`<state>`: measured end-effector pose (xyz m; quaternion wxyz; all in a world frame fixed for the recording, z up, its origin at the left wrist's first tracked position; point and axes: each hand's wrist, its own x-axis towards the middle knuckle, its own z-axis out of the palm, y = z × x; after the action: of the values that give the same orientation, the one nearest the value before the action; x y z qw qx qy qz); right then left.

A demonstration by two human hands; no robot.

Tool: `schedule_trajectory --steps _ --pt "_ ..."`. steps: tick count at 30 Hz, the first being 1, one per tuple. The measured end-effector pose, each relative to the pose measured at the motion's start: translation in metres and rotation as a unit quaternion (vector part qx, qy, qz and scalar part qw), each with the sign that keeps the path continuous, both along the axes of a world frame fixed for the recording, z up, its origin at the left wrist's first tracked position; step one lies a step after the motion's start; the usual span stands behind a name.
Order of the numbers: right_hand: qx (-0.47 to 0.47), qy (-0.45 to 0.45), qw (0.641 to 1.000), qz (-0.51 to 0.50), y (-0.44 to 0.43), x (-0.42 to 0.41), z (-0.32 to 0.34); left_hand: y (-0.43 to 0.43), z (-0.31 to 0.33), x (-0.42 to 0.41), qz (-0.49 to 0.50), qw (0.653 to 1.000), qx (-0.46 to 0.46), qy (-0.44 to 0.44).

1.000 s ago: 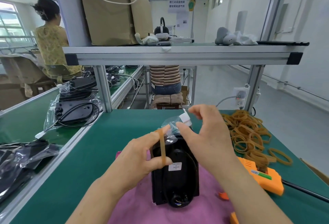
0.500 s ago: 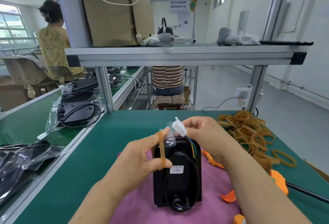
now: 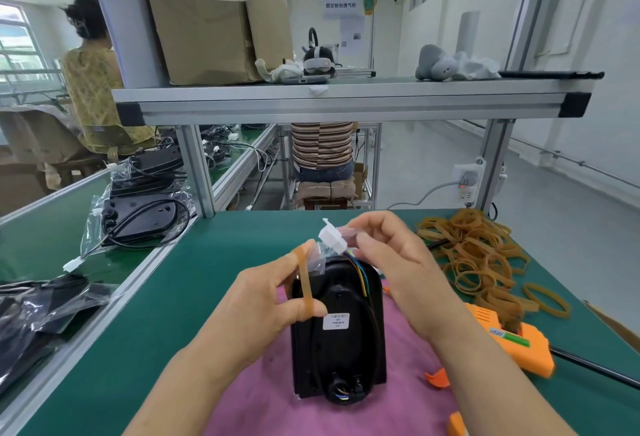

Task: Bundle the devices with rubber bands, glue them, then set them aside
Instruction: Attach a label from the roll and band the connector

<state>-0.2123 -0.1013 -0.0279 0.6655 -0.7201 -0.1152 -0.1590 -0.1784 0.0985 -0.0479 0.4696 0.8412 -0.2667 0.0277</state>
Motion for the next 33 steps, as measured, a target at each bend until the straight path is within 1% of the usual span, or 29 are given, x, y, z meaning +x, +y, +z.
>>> schedule_trajectory --steps 1,4,7,11,15,17,19,21,23,24,25,27,29,31,33 --pt "-0.019 -0.003 1.000 0.023 -0.001 -0.002 -0.003 0.000 0.000 0.001 0.004 1.000 0.002 0.003" --pt "-0.098 -0.008 0.995 0.015 -0.002 -0.003 -0.009 0.001 0.003 0.001 0.010 1.000 0.014 0.018" --pt "-0.102 -0.009 0.995 -0.001 0.000 -0.004 -0.011 0.003 0.008 0.000 0.002 0.999 0.024 0.032" --pt "-0.107 -0.011 0.994 -0.011 0.002 -0.005 -0.011 -0.003 0.012 -0.006 -0.036 0.998 0.040 0.021" --pt "-0.118 -0.002 0.993 -0.013 0.002 -0.005 -0.007 -0.012 0.014 -0.004 0.006 0.997 0.073 -0.009" --pt "-0.119 0.009 0.993 -0.007 0.002 -0.006 -0.004 -0.016 0.016 -0.004 0.028 0.998 0.061 -0.013" --pt "-0.151 -0.002 0.988 -0.024 0.005 -0.009 0.002 -0.018 0.017 -0.004 0.028 0.998 0.045 -0.013" --pt "-0.209 -0.070 0.969 -0.108 0.012 -0.015 0.005 -0.017 0.016 -0.003 0.016 0.999 0.044 -0.019" --pt "-0.242 -0.151 0.936 -0.205 0.022 -0.021 0.007 -0.017 0.014 -0.001 0.014 0.999 0.041 -0.024" --pt "-0.273 -0.160 0.919 -0.235 0.028 -0.024 0.007 -0.017 0.012 -0.001 0.013 0.999 0.038 -0.026" --pt "-0.319 -0.139 0.904 -0.250 0.034 -0.026 0.008 -0.017 0.011 0.000 0.010 0.999 0.038 -0.029" --pt "-0.424 -0.053 0.867 -0.255 0.046 -0.026 0.007 -0.016 0.008 -0.001 -0.003 0.999 0.034 -0.034" --pt "-0.481 -0.005 0.833 -0.271 0.053 -0.024 0.009 -0.016 0.007 -0.002 -0.010 0.999 0.027 -0.037" --pt "-0.505 0.007 0.821 -0.265 0.059 -0.022 0.014 -0.016 0.006 -0.002 -0.004 0.999 0.023 -0.045" --pt "-0.511 0.016 0.824 -0.245 0.064 -0.023 0.017 -0.016 0.004 -0.001 -0.003 0.998 0.022 -0.055"
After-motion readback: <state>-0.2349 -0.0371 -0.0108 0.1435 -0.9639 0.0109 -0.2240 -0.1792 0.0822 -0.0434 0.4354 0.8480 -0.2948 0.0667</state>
